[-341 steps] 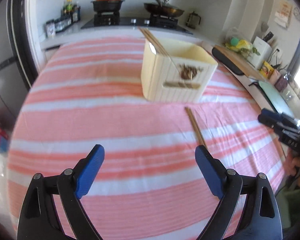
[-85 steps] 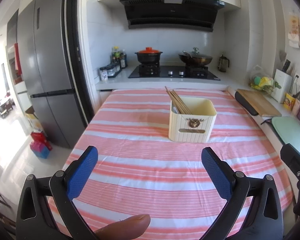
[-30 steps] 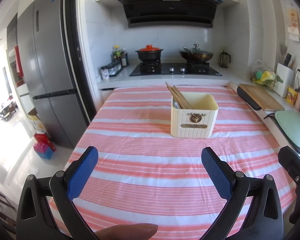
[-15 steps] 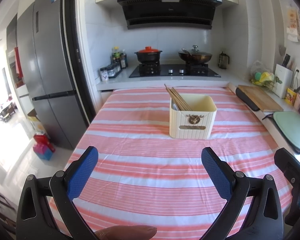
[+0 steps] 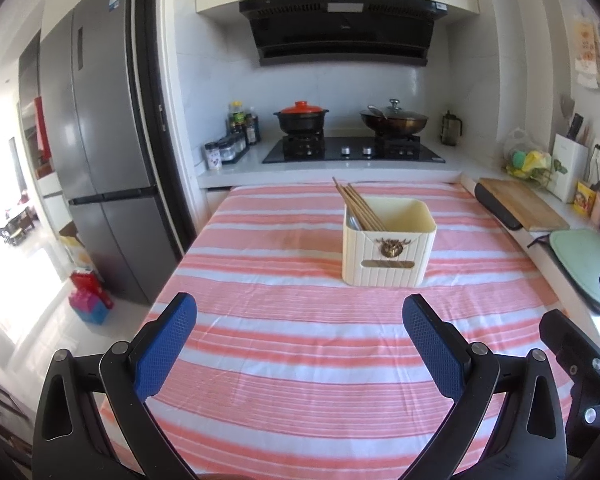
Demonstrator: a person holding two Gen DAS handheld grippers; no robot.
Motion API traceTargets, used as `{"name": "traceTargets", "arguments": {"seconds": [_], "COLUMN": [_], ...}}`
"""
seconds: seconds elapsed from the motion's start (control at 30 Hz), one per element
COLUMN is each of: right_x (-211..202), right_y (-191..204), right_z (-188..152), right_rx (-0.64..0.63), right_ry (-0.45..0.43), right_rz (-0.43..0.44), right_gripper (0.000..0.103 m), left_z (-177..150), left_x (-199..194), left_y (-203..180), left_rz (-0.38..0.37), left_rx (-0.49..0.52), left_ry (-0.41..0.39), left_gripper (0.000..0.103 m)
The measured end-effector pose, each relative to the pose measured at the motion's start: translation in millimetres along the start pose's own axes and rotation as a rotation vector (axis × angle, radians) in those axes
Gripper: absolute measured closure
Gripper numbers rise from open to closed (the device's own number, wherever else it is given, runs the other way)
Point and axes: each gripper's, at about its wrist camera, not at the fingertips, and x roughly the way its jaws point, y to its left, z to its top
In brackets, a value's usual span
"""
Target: Organize utensils
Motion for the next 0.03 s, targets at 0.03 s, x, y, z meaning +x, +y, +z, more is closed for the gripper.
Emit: {"name": "traceTargets", "arguments": {"seconds": [0.03], "right_x": [1.3], "right_y": [-0.5], "right_z": [-0.4], "right_rx": [0.001], "right_ry": [0.003], "right_rz": [-0.001], "right_gripper": [0.001], "left_z": [0.6], "left_x": [0.6], "left_y": [-0.6], "left_rz": [-0.001], "left_rx": [0.007], "left_ry": [0.000], "left_gripper": [0.000]}}
